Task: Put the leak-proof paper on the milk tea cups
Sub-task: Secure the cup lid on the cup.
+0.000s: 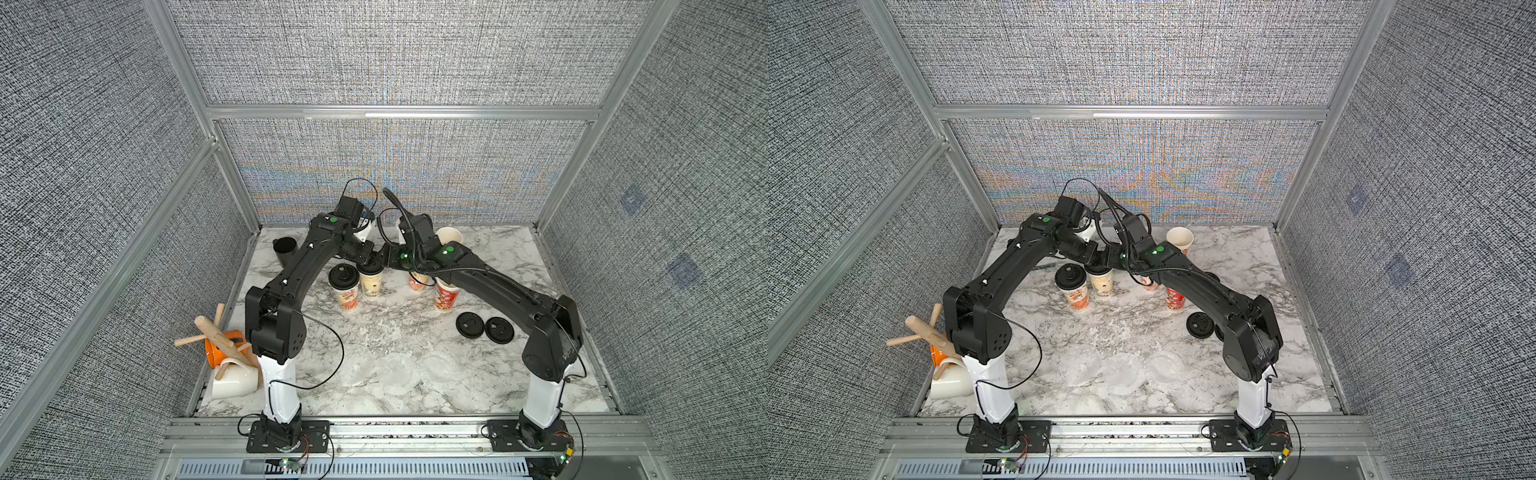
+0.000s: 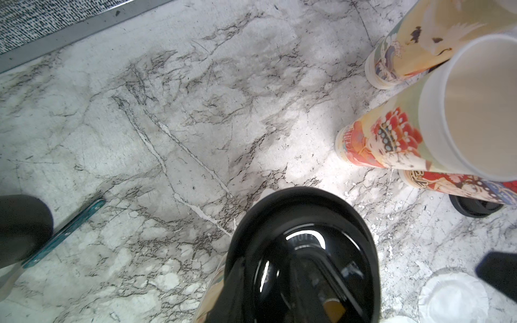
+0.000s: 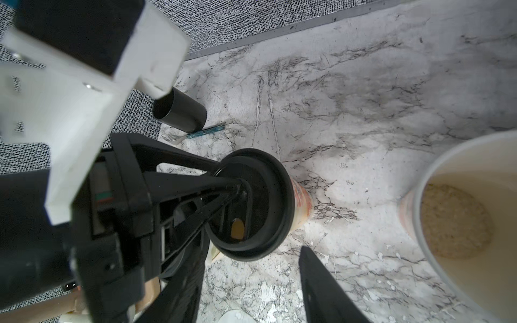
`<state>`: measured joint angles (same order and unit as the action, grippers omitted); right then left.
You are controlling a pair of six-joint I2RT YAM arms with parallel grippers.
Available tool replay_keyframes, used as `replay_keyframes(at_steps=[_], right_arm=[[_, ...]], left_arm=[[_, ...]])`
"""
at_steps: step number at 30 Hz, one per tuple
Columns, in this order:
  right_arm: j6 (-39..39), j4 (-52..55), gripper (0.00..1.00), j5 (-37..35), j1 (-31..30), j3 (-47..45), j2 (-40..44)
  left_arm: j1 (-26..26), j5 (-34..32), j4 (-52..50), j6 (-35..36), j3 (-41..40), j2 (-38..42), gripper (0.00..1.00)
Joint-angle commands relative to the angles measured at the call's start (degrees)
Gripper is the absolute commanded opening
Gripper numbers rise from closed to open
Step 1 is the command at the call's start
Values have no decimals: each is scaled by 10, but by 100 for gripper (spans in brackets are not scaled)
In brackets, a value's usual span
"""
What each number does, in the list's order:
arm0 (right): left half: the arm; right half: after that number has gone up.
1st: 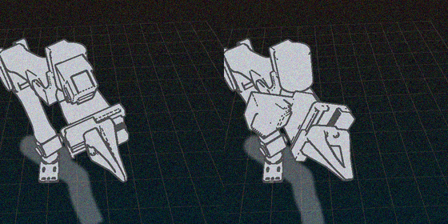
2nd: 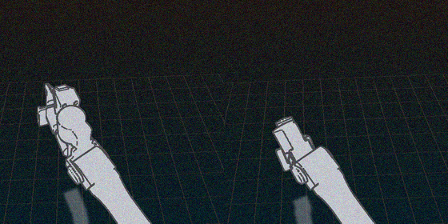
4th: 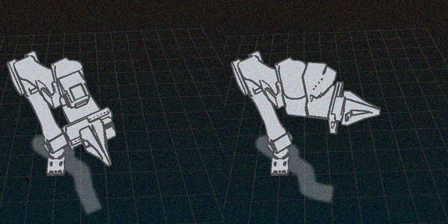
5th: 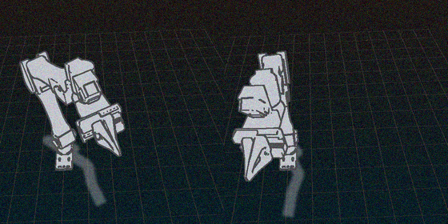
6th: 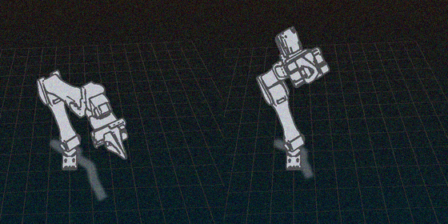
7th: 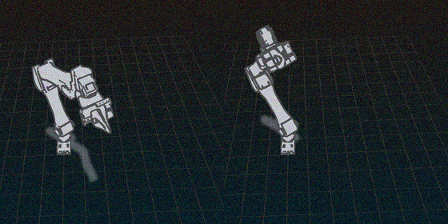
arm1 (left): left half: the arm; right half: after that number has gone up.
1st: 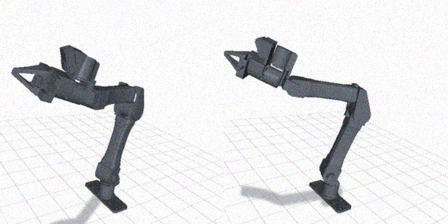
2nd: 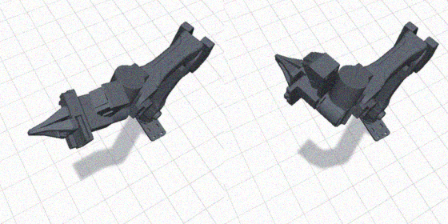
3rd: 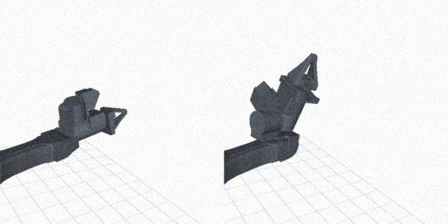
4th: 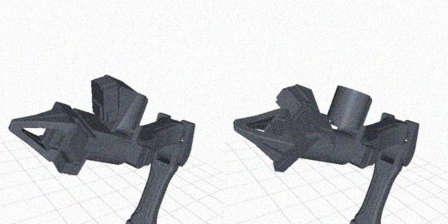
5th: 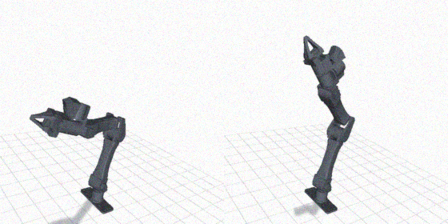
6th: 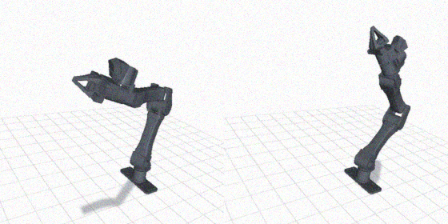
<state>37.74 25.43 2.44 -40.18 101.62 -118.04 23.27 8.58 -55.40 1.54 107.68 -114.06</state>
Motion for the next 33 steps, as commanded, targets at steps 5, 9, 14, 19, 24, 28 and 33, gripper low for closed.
replay_keyframes(at_steps=[5, 9, 14, 19, 24, 28, 33], right_arm=[[-52, 55, 57, 29, 9, 83, -69], [-56, 63, 57, 34, 11, 103, -95], [-53, 57, 57, 41, 12, 99, -105], [-47, 37, 57, 45, 10, 80, -93], [-43, 32, 57, 45, 10, 76, -85], [-41, 27, 57, 44, 10, 65, -79], [-37, 22, 57, 41, 10, 53, -72]], left_arm=[[6, -17, -190, 19, -19, -37, 27], [5, -20, -190, 19, -18, -35, 27], [6, -26, -194, 21, -16, -33, 27], [5, -32, -201, 22, 2, -28, 29], [6, -40, -222, 25, 52, -35, 33], [6, -43, -235, 28, 103, -48, 41], [6, -38, -254, 30, 171, -70, 46]])
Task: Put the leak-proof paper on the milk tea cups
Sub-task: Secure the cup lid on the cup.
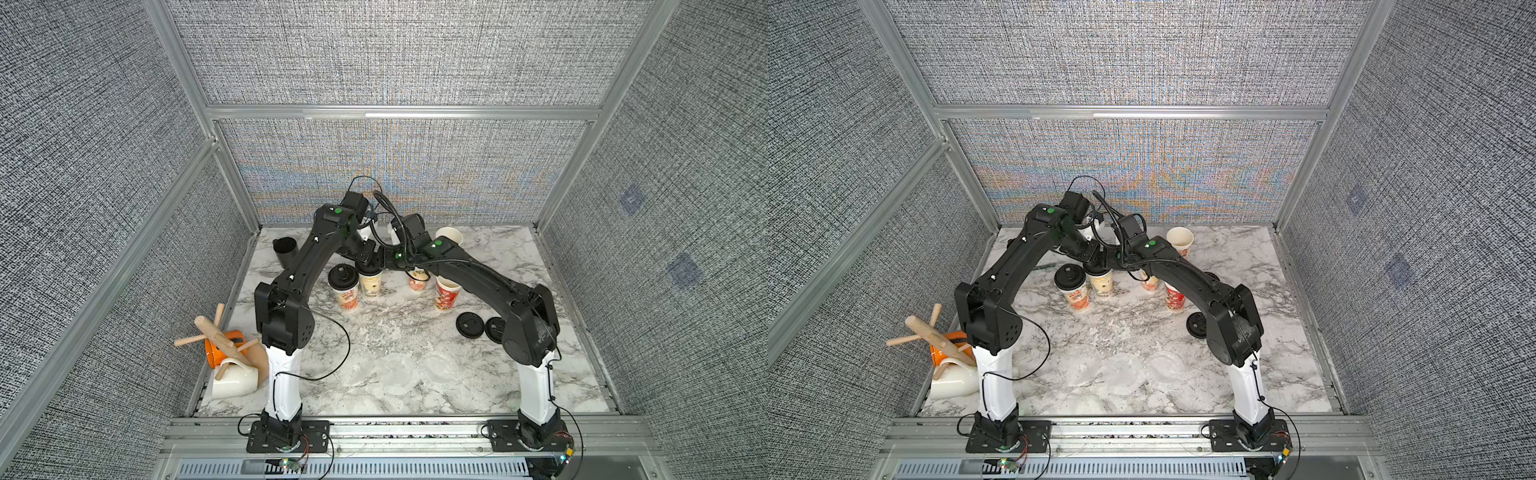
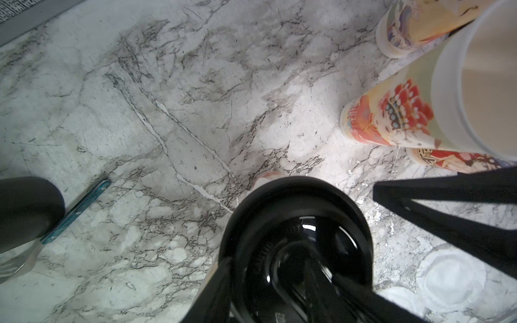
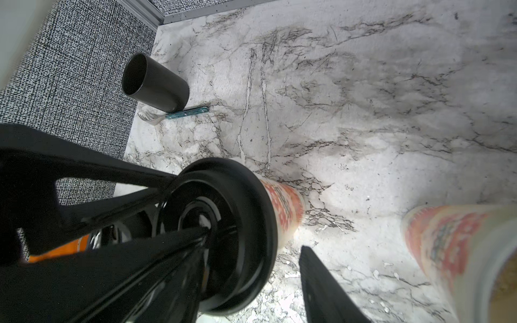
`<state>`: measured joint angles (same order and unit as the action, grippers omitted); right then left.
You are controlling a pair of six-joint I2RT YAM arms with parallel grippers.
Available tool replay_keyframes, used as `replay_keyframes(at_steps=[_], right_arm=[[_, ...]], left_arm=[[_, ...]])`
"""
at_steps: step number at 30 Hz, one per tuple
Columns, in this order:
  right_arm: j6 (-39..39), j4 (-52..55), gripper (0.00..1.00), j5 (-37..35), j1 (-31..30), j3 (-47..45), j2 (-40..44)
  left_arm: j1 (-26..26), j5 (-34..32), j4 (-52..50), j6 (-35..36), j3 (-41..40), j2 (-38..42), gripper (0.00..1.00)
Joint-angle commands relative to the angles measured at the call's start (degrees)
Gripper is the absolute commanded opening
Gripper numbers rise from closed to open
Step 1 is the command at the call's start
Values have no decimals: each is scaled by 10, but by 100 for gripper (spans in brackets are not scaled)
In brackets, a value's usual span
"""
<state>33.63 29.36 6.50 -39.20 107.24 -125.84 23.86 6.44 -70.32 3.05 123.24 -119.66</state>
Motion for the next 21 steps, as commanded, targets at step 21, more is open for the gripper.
replay_keyframes(at_steps=[21], right_arm=[[-33, 18, 61, -62, 17, -18, 105]], left_arm=[[0, -7, -41, 7, 167, -7, 53]])
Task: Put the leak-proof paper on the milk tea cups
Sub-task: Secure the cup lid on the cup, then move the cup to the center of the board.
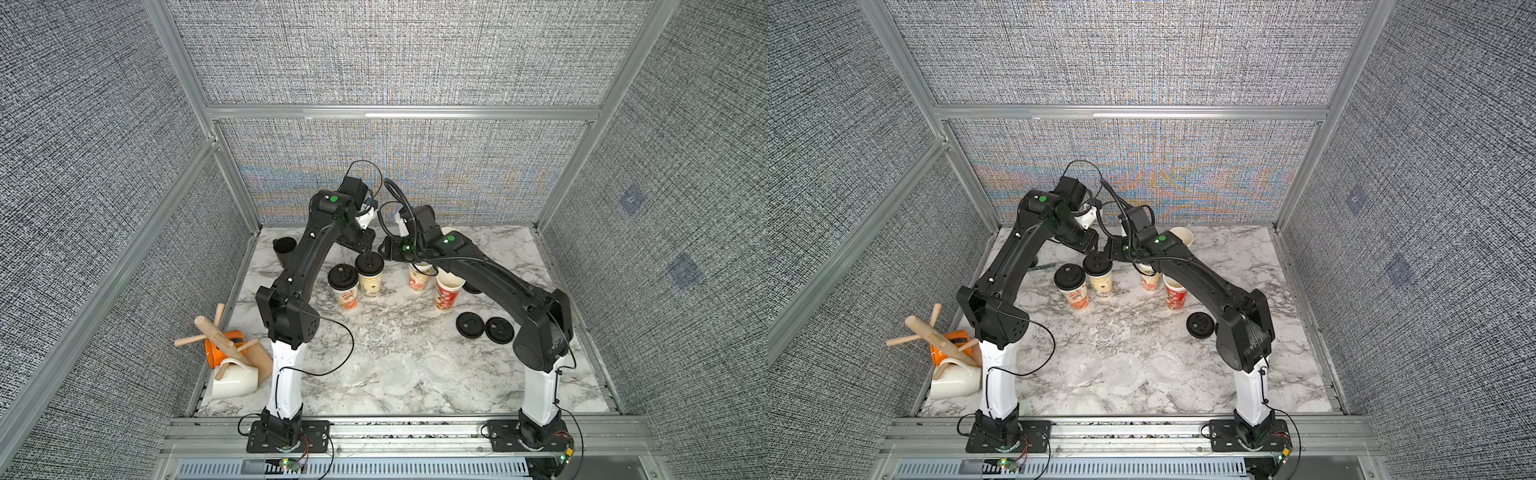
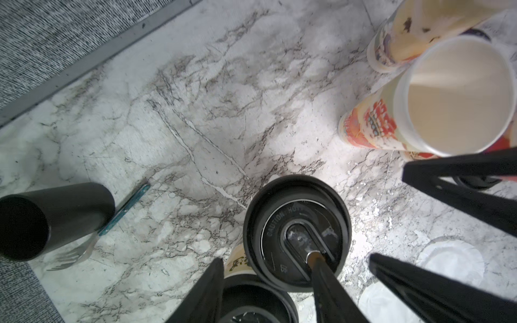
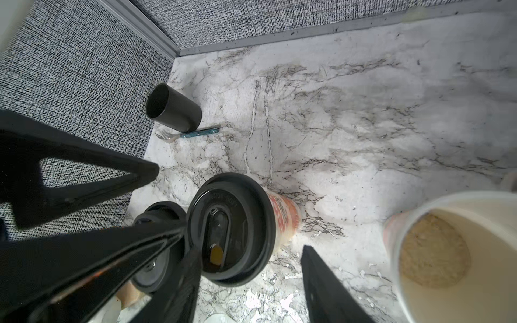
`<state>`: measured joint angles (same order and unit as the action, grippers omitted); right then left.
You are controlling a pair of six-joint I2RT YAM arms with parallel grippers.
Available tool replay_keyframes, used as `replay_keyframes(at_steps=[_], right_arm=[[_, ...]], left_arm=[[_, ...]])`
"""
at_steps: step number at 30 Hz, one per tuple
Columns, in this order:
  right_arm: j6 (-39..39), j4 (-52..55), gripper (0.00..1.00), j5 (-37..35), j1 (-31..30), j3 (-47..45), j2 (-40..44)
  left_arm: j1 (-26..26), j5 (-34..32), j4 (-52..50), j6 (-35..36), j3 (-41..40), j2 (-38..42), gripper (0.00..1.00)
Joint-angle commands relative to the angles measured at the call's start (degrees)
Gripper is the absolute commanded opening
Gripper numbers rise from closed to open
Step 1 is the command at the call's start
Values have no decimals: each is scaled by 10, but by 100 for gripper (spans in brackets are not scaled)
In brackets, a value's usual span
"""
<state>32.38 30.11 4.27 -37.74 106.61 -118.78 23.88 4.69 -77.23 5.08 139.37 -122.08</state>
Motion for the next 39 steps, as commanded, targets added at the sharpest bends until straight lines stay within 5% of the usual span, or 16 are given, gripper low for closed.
replay_keyframes(at_steps=[1, 5, 9, 13, 19, 27, 39], right_arm=[[-26, 21, 62, -60, 4, -28, 62], [-43, 59, 69, -146, 12, -134, 193], [-50, 93, 76, -225, 19, -281, 339], [-42, 89, 84, -212, 17, -422, 443], [-38, -13, 96, -198, 12, -565, 497], [-83, -193, 98, -225, 23, -568, 386], [-75, -253, 98, -250, 49, -529, 271]], left_arm=[[0, 20, 47, -18, -12, 36, 53], [3, 47, 168, -36, -160, 160, 55], [4, 75, 335, -61, -390, 337, 65], [7, 75, 450, -114, -593, 488, 75], [20, 75, 516, -187, -770, 598, 79], [27, 63, 536, -193, -828, 639, 79], [29, 48, 535, -193, -867, 669, 80]])
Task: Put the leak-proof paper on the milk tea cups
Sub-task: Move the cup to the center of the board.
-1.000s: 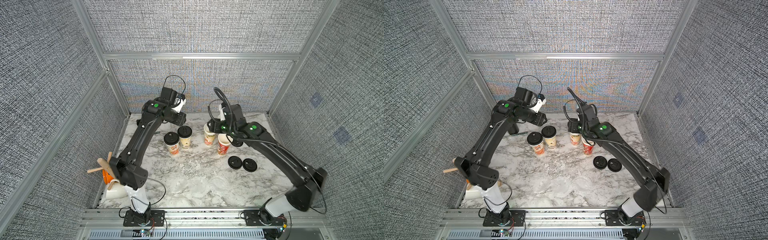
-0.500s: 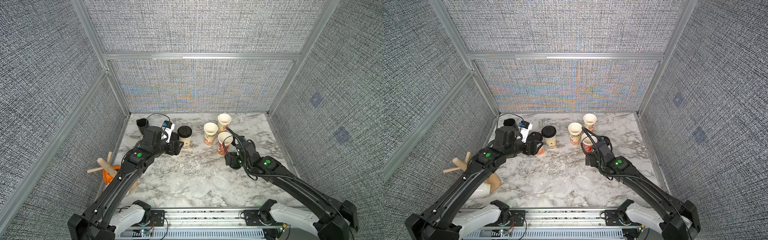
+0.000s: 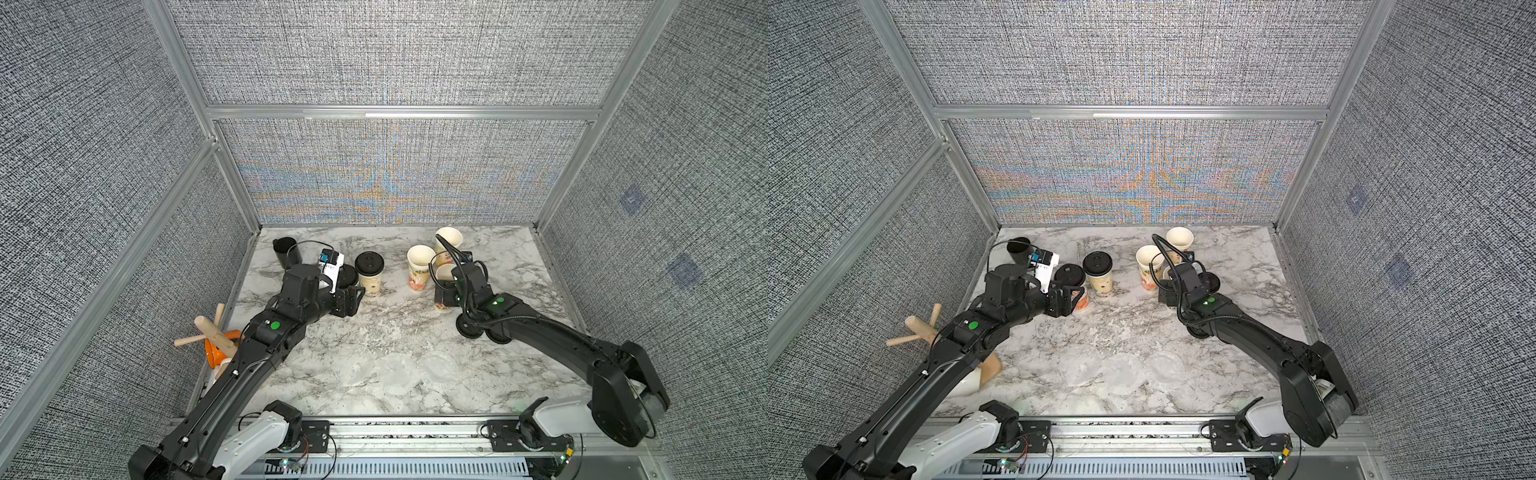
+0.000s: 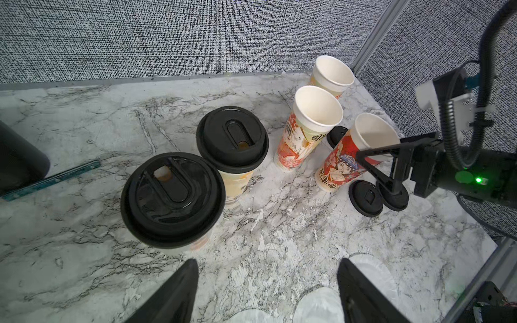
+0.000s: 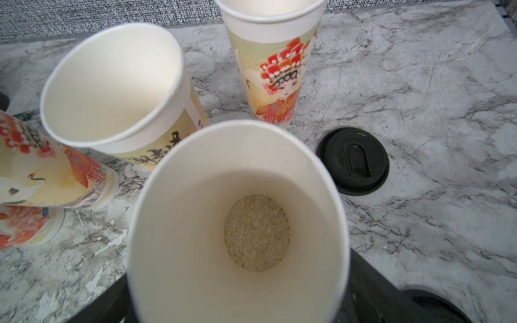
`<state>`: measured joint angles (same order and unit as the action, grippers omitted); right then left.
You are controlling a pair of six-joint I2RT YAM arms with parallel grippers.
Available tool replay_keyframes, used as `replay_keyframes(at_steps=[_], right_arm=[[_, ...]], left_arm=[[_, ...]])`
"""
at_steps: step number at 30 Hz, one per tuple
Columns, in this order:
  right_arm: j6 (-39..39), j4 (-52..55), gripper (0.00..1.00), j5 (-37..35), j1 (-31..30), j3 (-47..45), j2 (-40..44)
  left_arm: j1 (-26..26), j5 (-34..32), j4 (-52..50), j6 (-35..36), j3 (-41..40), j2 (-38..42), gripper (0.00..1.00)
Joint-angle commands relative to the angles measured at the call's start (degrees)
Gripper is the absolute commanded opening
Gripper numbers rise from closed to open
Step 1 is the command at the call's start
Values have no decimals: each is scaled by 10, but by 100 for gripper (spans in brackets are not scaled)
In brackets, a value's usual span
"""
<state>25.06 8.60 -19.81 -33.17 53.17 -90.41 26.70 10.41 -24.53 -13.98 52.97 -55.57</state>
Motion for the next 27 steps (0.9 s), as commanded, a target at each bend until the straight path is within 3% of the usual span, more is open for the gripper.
replay_keyframes(at_steps=[1, 7, 14, 21, 27], right_arm=[[-4, -42, 98, -8, 6, 7, -18], [-9, -48, 92, 7, 10, 2, -31], [-48, -68, 74, 36, -5, -33, 10], [-98, -92, 75, 63, -81, -54, 65], [-97, -123, 78, 36, -131, -18, 0]], left_arm=[[0, -11, 8, -1, -5, 5, 80], [1, -13, -1, 0, 3, -2, 79], [0, -15, -12, 5, 8, -10, 79], [0, -29, -25, 10, 2, -6, 79], [0, -30, -12, 3, -10, -12, 80]])
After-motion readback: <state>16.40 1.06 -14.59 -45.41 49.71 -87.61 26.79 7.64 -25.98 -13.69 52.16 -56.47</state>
